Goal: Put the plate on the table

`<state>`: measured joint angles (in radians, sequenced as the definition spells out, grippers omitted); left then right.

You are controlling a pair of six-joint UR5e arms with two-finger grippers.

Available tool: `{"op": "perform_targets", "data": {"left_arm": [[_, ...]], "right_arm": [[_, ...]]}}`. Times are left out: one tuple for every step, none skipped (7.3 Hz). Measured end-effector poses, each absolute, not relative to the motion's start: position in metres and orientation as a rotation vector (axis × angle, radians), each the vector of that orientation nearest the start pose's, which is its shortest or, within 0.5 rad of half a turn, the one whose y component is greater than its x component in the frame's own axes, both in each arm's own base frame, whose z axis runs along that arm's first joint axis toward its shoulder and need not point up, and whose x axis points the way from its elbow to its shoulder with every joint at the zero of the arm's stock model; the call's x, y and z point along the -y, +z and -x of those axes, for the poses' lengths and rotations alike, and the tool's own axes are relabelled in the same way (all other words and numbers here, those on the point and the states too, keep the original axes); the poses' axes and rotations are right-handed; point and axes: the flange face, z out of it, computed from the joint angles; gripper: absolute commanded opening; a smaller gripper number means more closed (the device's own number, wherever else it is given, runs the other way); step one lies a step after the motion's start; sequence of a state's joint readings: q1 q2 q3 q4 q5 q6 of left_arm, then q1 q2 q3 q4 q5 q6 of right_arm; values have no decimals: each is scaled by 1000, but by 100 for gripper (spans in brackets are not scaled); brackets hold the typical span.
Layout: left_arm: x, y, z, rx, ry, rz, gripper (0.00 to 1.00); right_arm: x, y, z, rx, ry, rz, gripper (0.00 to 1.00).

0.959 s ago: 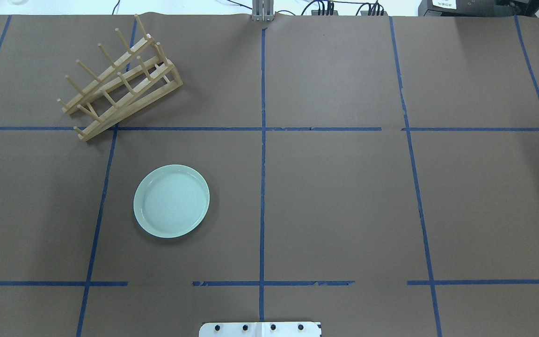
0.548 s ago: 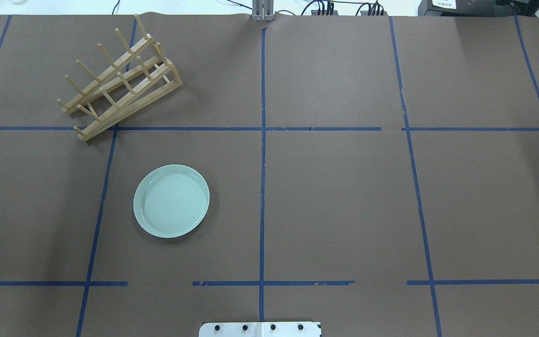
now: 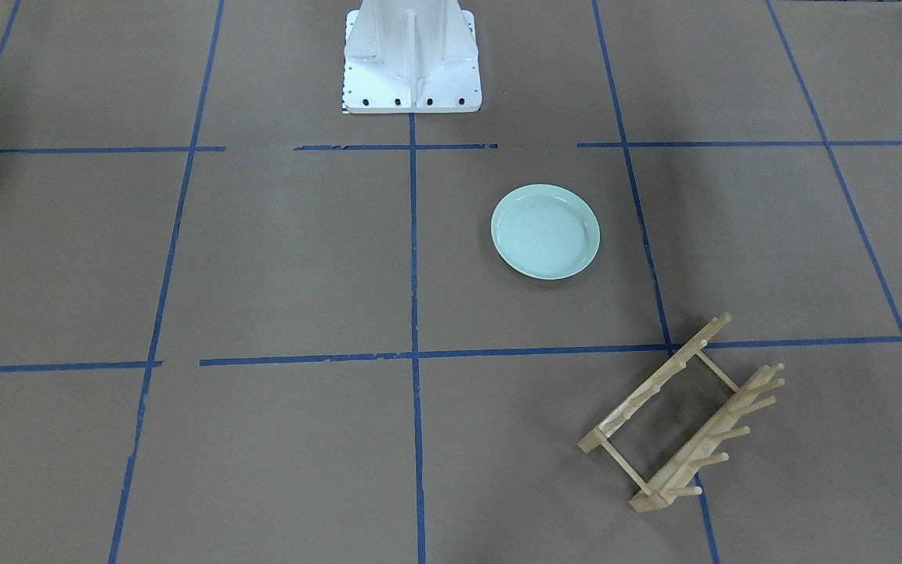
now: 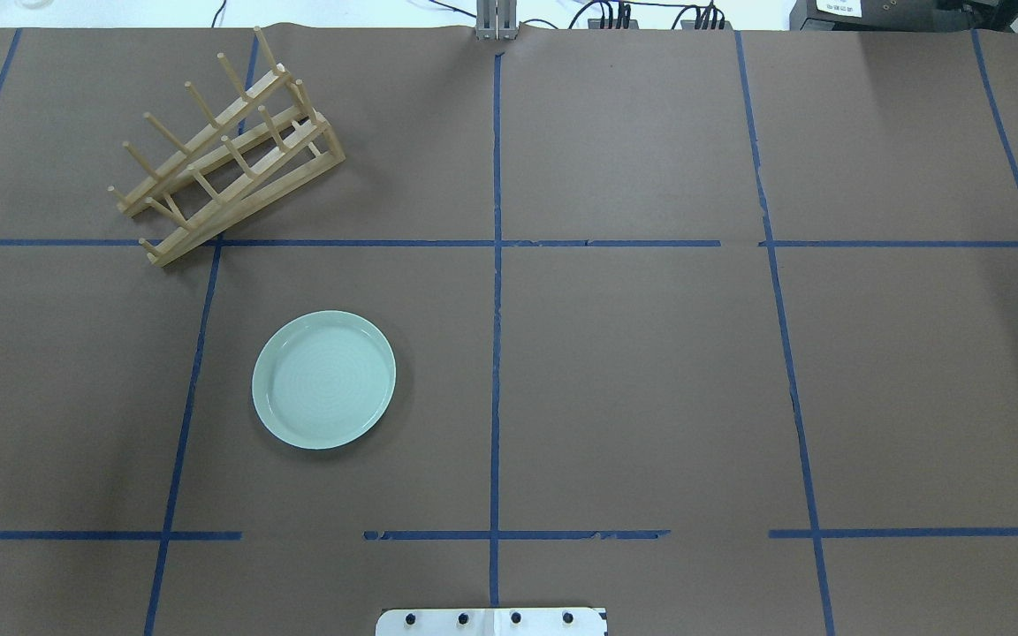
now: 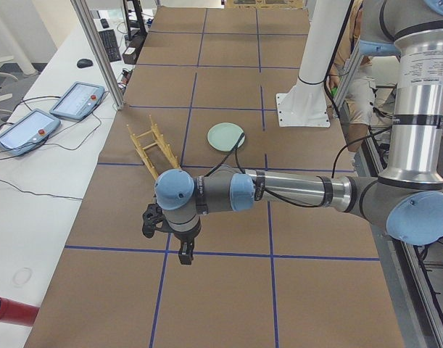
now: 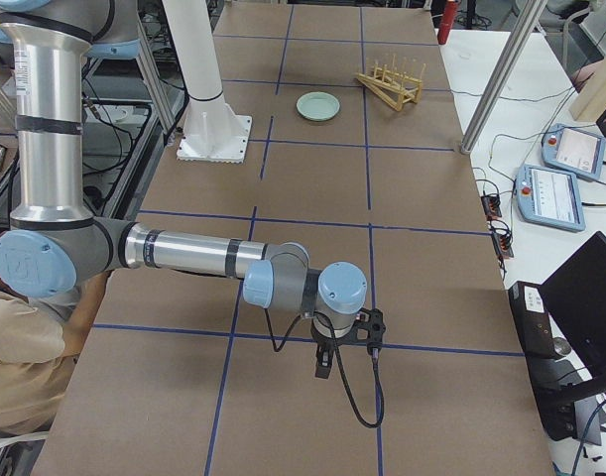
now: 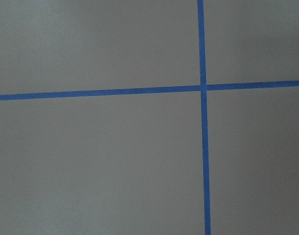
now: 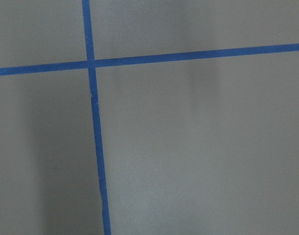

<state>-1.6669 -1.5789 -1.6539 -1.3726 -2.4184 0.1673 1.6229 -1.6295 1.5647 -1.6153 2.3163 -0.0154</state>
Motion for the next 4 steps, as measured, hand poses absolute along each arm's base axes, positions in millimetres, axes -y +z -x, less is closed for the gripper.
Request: {"op": "perform_targets", "data": {"left_arm": [[477,628,102,-891,17,-11,100],[478,629,101,-902,15,-8,100],[481,627,103,-880,18,-9,100],[485,621,106,-843,28,-19,100]], "right_arm": [[454,696,-90,748,76,79,100],[454,696,-89,748,76,79,100],[454,696,-90,748,76,79,100],[454,696,-89,748,76,79,100]]}}
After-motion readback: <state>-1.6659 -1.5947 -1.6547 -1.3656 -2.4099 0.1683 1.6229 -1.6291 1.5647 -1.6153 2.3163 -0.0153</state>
